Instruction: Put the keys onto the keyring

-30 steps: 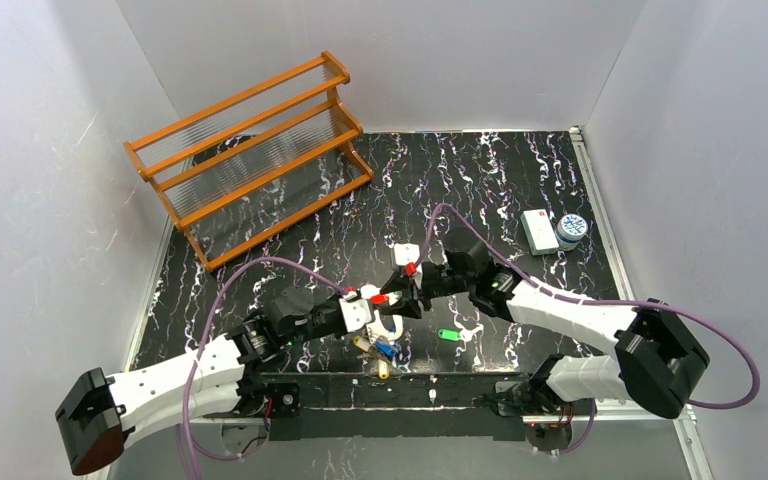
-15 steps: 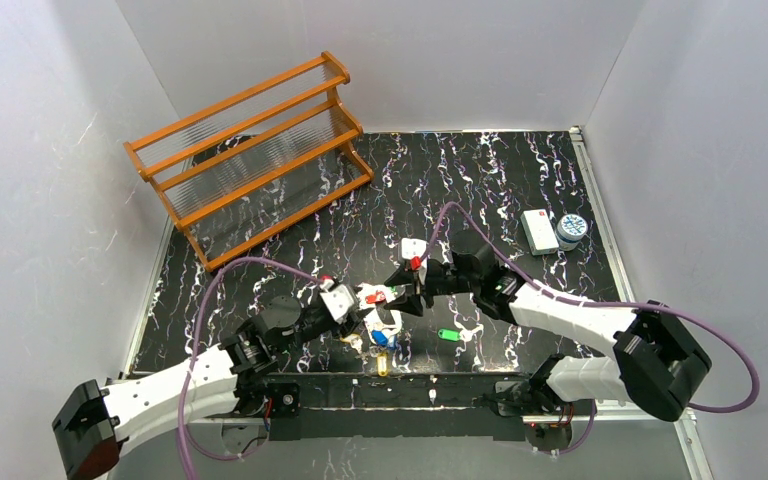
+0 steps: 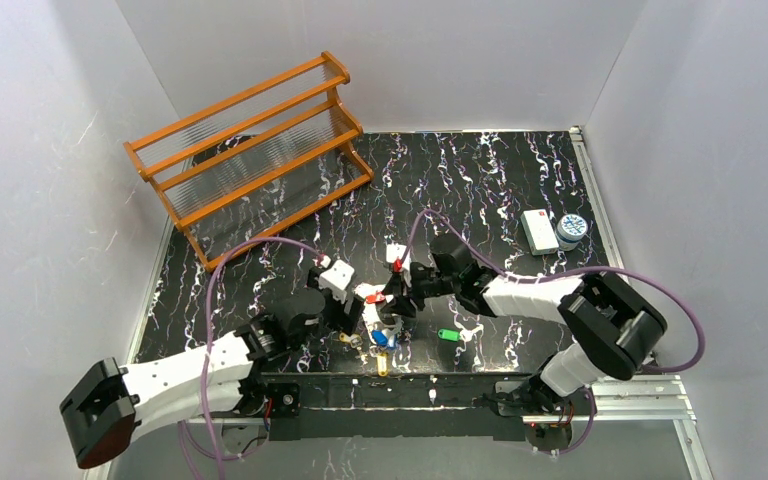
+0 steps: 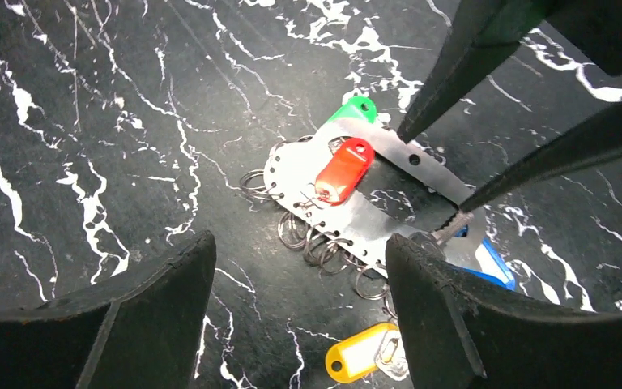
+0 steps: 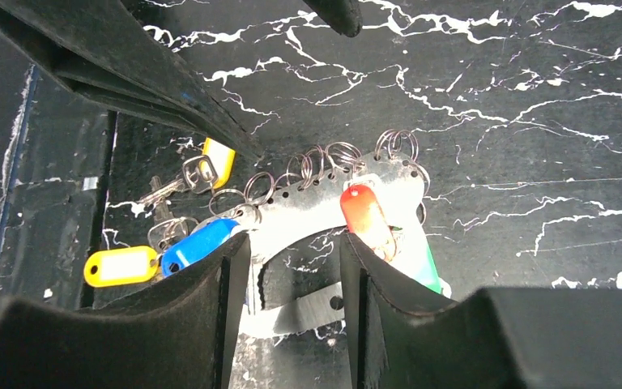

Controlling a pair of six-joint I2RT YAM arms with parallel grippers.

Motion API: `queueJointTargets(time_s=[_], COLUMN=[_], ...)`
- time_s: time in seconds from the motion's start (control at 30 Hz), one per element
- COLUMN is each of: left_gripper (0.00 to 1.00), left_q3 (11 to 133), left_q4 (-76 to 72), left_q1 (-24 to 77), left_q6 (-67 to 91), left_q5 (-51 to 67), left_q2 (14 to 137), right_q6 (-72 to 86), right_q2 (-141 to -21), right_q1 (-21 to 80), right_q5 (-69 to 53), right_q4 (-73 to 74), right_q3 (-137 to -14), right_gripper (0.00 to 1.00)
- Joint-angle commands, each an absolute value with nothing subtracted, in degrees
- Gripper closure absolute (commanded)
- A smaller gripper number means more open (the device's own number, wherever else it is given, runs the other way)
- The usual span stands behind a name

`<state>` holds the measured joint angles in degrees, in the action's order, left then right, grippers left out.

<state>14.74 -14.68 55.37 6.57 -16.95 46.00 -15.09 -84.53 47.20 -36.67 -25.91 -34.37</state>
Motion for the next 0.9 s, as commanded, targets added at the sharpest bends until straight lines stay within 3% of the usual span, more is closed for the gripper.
queueJointTargets(time_s=[0.0, 0.33, 0.53, 0.87], left_gripper=[0.25, 0.33, 0.34, 0.51], left_q3=[21.1, 27.8, 26.2, 23.3], left_q4=[-8.9, -2.3, -3.6, -6.9], left_q1=[52.4, 41.3, 40.4, 40.4], left_q6=[11.3, 21.9, 23.6, 22.9], left_q5=[-17.7, -8.4, -9.0, -6.8], left_q2=[51.3, 64.8, 62.6, 59.9], right_q6=[-16.7, -10.7, -8.1, -7.1], right_q2=[-87.3, -93.7, -98.2, -104.0], right_q1=[46.9, 46.8, 46.8, 46.8], right_q5=[-38.3, -39.8, -41.8, -42.2], right_q4=[-30.7, -37.4, -37.4, -36.6], right_q3=[-38.5, -40.3, -43.4, -47.9], right_gripper=[0.48, 0.56, 0.62, 0.68])
